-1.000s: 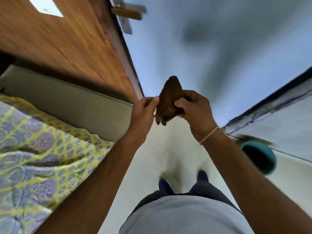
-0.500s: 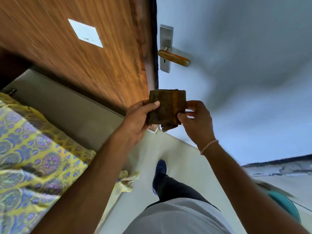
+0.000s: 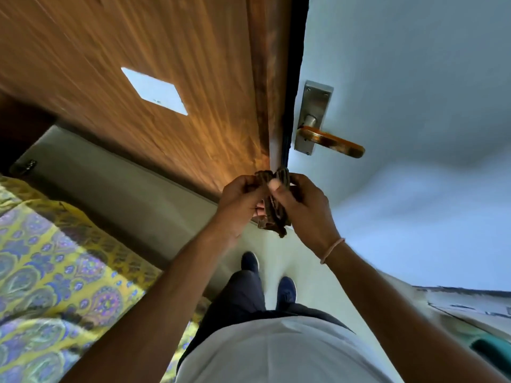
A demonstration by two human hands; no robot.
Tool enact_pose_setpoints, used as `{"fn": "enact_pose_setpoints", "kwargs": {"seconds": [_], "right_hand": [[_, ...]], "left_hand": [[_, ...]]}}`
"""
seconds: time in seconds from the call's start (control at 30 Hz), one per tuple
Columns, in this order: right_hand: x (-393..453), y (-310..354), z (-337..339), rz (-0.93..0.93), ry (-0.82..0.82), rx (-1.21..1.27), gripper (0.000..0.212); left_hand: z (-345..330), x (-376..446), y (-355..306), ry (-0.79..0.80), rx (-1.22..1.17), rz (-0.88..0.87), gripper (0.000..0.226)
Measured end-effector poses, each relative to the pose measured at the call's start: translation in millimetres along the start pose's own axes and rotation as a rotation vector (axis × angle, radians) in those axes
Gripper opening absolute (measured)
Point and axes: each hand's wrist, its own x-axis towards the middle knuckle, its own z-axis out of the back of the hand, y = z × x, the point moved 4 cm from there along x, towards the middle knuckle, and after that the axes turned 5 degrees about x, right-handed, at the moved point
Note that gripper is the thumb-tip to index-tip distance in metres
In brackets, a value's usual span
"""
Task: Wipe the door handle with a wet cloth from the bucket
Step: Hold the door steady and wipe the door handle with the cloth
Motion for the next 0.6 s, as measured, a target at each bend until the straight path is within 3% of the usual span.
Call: {"fn": "enact_pose_setpoints", "kwargs": {"seconds": [0.13, 0.33, 0.47, 0.6], "right_hand": [[21, -8, -6, -0.038, -0.078, -0.184, 0.022], [30, -37, -4, -0.275, -0.372, 0.056, 0.011], [21, -34, -21, -0.33, -0.616, 0.146, 0.018], [15, -10, -62, -0.26, -0.556, 0.408, 0.032]], "left_hand": [[9, 36, 4, 0.065, 0.074, -0.003, 0.019], [11, 80, 4, 0.288, 0.146, 0.02, 0.012], [20, 96, -6, 0.449, 0.206, 0.012, 0.015], [18, 91, -20, 0.561, 0.242, 0.01, 0.017]]}}
